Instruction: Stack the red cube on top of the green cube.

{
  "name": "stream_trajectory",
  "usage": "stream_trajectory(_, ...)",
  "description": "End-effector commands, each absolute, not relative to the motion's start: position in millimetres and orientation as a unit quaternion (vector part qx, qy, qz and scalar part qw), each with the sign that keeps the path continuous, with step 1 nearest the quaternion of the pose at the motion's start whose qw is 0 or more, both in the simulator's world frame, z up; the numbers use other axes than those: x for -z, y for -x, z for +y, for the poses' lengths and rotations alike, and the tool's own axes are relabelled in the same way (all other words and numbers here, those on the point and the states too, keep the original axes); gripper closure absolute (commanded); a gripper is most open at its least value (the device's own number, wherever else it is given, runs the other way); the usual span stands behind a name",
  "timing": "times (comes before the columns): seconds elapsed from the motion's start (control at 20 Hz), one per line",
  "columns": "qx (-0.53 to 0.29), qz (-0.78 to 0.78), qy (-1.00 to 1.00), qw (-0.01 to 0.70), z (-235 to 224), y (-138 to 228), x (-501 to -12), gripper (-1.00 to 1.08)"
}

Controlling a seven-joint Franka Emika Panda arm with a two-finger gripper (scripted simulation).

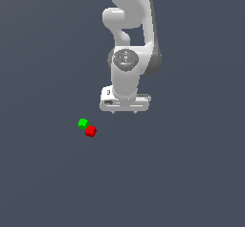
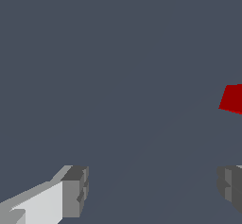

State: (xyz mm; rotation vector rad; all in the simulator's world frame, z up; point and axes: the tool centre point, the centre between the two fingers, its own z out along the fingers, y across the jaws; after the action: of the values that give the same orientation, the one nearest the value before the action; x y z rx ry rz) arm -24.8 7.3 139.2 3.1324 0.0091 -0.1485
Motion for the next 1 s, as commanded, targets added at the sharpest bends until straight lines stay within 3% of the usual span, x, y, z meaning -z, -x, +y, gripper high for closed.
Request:
stream_trajectory(0.0, 0.047, 0.003, -0.999, 0.003, 7, 25, -139, -0.92)
stream_trajectory(0.4, 0.038, -0.023, -0.999, 0.003, -26, 15, -125, -0.92)
stream_trajectory(0.95, 0.006, -0.109, -0.994, 0.002, -139, -10, -79, -0.92)
